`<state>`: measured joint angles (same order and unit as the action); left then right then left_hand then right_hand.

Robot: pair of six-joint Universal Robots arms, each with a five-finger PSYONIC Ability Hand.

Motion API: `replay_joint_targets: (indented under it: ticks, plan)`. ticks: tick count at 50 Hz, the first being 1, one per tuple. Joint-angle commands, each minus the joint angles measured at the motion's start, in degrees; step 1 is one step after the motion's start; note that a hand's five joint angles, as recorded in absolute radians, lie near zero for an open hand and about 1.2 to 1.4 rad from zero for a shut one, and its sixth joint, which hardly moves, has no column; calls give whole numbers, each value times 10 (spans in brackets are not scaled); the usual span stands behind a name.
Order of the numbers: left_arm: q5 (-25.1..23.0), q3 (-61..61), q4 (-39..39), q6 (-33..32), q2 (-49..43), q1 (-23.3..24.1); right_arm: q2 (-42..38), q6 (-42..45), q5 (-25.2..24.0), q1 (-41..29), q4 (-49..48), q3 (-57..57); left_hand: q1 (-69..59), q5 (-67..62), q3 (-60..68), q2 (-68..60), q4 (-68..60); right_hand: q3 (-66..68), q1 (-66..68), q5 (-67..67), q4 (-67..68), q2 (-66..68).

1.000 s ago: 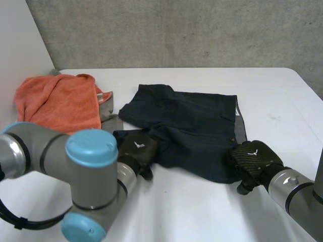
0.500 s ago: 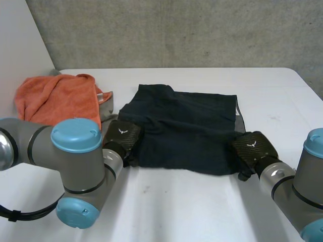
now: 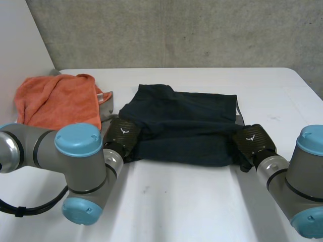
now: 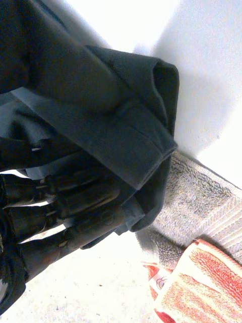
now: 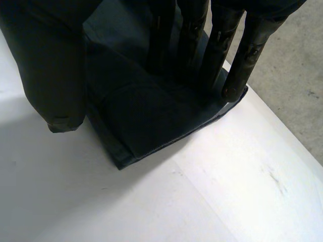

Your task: Fold the laundry.

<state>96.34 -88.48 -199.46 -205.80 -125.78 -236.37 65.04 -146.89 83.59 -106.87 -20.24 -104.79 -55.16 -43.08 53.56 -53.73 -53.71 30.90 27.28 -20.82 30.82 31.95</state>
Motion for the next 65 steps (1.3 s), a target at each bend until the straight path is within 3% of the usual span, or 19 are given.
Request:
replay_joint_targets:
  ticks: [1, 3, 5, 11, 15, 19, 24, 29, 33, 37, 41, 52, 57, 65]
  plan:
    - [-1, -9, 1, 3, 4, 5, -24, 26, 1, 0, -22, 11, -193, -214, 209, -207, -207, 83, 119, -83, 83, 72]
    - [-1, -13, 1, 3, 8, 5, -34, 28, 2, 0, -29, 17, -220, -241, 236, -234, -234, 232, 268, -233, 233, 221]
    - [-1, -20, 6, 3, 15, 5, -38, 28, 6, 0, -29, 23, -248, -269, 264, -262, -263, 479, 515, -479, 479, 468]
    - [0, -55, 23, 0, 83, 8, -13, 29, 47, 6, 6, 22, -248, -269, 264, -263, -263, 491, 527, -492, 492, 481]
    - [-1, -95, 59, 0, 153, 14, 67, 32, 43, 9, 84, 10, -248, -269, 264, -263, -263, 491, 527, -492, 492, 481]
    - [-1, -128, 118, -3, 221, 24, 126, 56, 32, 9, 200, 12, -248, -269, 264, -263, -263, 491, 527, -492, 492, 481]
    - [-1, -163, 250, -29, 279, 35, 197, 114, 21, 35, 357, 13, -248, -269, 264, -263, -263, 491, 527, -492, 492, 481]
    - [-11, -186, 359, -34, 285, 66, 232, 147, 1, 49, 455, 9, -248, -269, 264, -263, -263, 491, 527, -492, 492, 481]
    - [-28, -177, 391, -34, 281, 86, 234, 156, -32, 51, 505, 14, -248, -269, 264, -263, -263, 491, 527, -492, 492, 481]
    - [-30, -139, 367, -36, 274, 63, 220, 144, -72, 59, 483, 39, -248, -269, 264, -263, -263, 491, 527, -492, 492, 481]
    - [-31, -65, 290, -40, 208, 37, 153, 95, -69, 65, 419, 75, -248, -269, 264, -263, -263, 491, 527, -492, 492, 481]
    - [-33, 177, 81, -46, -9, 19, 35, 18, 9, 62, 284, 169, -248, -269, 264, -263, -263, 491, 527, -492, 492, 481]
    - [-50, 267, 25, -62, -88, 9, -19, 17, 74, 59, 213, 215, -248, -269, 264, -263, -263, 491, 527, -492, 492, 481]
    - [-105, 449, -2, -65, -232, -2, -105, 24, 98, 36, 93, 280, -248, -269, 264, -263, -263, 491, 527, -492, 492, 481]
